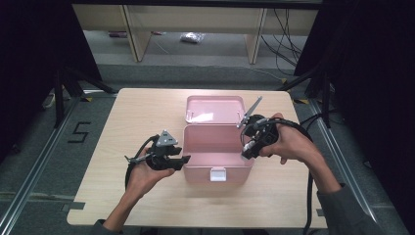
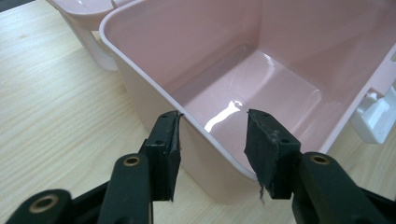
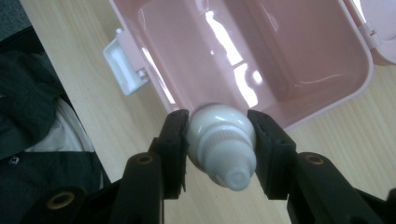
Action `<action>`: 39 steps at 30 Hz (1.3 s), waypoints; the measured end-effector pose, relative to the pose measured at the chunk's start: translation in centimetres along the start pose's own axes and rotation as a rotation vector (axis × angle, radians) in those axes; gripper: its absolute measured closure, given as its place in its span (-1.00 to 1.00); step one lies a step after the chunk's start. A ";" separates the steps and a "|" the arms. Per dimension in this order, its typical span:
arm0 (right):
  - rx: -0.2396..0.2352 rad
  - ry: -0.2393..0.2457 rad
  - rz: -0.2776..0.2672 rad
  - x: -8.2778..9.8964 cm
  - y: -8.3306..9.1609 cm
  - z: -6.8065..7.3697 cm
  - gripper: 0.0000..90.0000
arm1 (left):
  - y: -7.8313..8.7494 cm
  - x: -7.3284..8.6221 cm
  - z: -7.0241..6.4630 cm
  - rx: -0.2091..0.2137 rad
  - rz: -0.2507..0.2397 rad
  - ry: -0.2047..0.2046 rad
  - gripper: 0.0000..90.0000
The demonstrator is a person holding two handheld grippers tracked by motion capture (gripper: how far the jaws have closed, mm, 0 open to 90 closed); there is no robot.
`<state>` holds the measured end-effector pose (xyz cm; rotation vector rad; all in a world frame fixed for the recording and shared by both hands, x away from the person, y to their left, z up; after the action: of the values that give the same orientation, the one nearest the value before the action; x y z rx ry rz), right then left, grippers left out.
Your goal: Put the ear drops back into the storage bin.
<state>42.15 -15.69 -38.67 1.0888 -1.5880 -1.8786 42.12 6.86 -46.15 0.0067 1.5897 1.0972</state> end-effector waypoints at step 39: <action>-0.028 0.000 0.092 -1.9 -6.5 -1.2 0.34 | 0.0 0.0 0.0 -0.007 0.000 -0.004 0.21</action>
<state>45.18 -13.48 -44.42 0.9871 -1.5794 -1.8346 42.17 6.87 -46.15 0.0046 1.5821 1.1021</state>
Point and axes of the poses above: each handheld gripper's, and its own axes: y roughly backward along the jaws, x roughly out of its underside, z roughly to its left, the point moved 8 cm from there along -y, roughly forward along the jaws, and after that the axes turned 9 degrees about -y, right-handed, at the moved point
